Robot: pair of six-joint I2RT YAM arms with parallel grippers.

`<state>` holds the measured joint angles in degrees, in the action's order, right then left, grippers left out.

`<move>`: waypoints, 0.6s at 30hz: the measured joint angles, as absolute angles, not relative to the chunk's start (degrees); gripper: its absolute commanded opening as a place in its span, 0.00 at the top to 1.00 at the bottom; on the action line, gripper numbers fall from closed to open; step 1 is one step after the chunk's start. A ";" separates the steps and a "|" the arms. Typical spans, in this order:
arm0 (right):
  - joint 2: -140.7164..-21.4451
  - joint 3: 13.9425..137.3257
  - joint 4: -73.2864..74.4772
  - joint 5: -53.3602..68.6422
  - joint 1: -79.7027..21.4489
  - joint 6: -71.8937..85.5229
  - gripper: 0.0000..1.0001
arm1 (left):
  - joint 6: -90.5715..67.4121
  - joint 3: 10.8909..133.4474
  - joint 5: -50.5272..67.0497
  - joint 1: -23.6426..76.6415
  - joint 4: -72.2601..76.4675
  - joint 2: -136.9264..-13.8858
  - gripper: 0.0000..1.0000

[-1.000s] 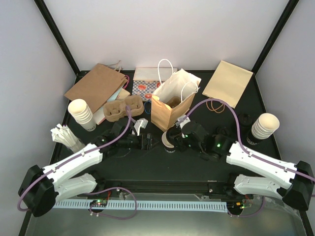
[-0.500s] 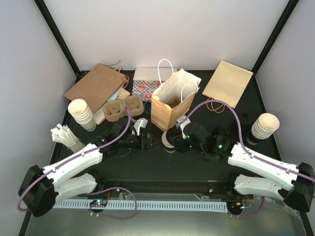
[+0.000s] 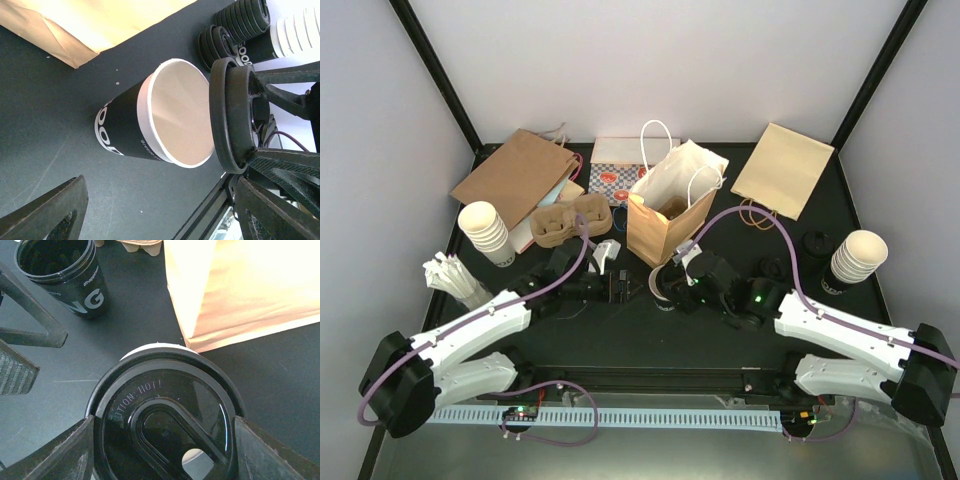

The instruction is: Pack the takeout coffee

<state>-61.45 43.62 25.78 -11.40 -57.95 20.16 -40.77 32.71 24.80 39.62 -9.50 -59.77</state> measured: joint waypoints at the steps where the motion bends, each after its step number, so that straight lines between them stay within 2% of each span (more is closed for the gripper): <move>1: -61.67 43.57 25.50 -11.38 -57.95 20.18 0.43 | -40.77 32.71 24.69 39.62 -9.50 -59.94 0.17; 18: -63.77 43.03 23.16 -10.37 -57.95 20.18 0.43 | -41.78 32.77 23.57 39.46 -9.10 -61.84 0.15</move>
<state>-63.77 43.03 23.16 -10.37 -57.95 20.18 -41.78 32.77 23.57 39.46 -9.10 -61.84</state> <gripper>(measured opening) 0.705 0.858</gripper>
